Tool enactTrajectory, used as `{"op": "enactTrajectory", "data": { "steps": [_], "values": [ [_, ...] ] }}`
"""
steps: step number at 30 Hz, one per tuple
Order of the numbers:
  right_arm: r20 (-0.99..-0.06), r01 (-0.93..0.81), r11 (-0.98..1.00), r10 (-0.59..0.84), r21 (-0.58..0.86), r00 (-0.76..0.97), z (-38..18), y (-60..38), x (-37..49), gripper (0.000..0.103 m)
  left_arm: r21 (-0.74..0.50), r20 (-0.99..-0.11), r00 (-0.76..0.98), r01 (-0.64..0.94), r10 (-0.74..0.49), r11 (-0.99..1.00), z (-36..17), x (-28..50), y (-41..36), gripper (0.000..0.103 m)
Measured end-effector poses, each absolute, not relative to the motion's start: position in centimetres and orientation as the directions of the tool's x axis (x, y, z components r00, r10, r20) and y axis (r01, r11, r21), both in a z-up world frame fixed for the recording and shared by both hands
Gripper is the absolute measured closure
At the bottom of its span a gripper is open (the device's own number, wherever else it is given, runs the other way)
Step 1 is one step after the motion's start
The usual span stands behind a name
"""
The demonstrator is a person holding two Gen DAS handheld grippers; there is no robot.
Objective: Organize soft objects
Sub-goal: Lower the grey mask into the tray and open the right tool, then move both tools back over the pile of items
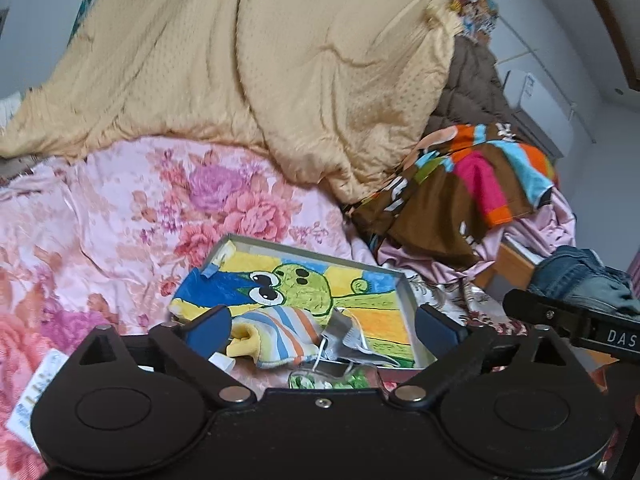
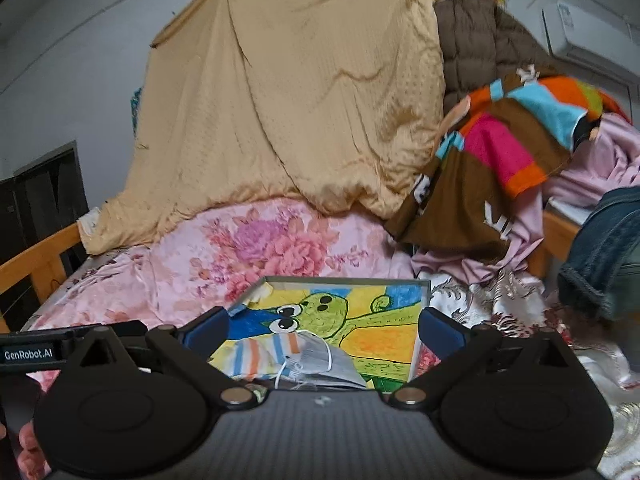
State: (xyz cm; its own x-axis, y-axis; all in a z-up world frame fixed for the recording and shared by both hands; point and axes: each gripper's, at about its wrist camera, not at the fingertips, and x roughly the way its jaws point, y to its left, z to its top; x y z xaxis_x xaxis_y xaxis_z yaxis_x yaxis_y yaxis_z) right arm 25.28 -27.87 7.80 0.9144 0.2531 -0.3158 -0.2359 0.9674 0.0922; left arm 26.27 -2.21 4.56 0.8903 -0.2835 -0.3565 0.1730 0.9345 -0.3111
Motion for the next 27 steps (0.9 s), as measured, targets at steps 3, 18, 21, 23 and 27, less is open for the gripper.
{"op": "enactTrajectory", "data": {
  "steps": [3, 18, 21, 23, 27],
  "values": [
    [-0.297, -0.241, 0.968, 0.250, 0.068, 0.922, 7.8, -27.8, 22.6, 0.000, -0.300, -0.332, 0.899, 0.185, -0.284, 0.936, 4.9, 23.6, -2.1, 0.001],
    [-0.266, -0.263, 0.962, 0.236, -0.068, 0.935, 5.8, -27.0, 12.6, 0.000, -0.283, -0.280, 0.912, 0.221, -0.301, 0.933, 3.5, 14.0, -1.6, 0.001],
    [-0.269, -0.265, 0.961, 0.235, -0.081, 0.934, 5.2, -26.5, 11.5, 0.000, -0.283, -0.285, 0.912, 0.214, -0.295, 0.935, 2.4, 12.9, -0.8, 0.001],
    [-0.262, -0.265, 0.960, 0.234, -0.089, 0.936, 4.5, -26.2, 10.7, 0.000, -0.278, -0.297, 0.914, 0.195, -0.277, 0.941, 1.6, 12.4, 0.0, 0.001],
    [-0.283, -0.272, 0.957, 0.234, -0.104, 0.930, 3.1, -25.5, 10.2, 0.000, -0.285, -0.353, 0.902, 0.151, -0.250, 0.947, 0.6, 12.5, 1.3, 0.001]
  ]
}}
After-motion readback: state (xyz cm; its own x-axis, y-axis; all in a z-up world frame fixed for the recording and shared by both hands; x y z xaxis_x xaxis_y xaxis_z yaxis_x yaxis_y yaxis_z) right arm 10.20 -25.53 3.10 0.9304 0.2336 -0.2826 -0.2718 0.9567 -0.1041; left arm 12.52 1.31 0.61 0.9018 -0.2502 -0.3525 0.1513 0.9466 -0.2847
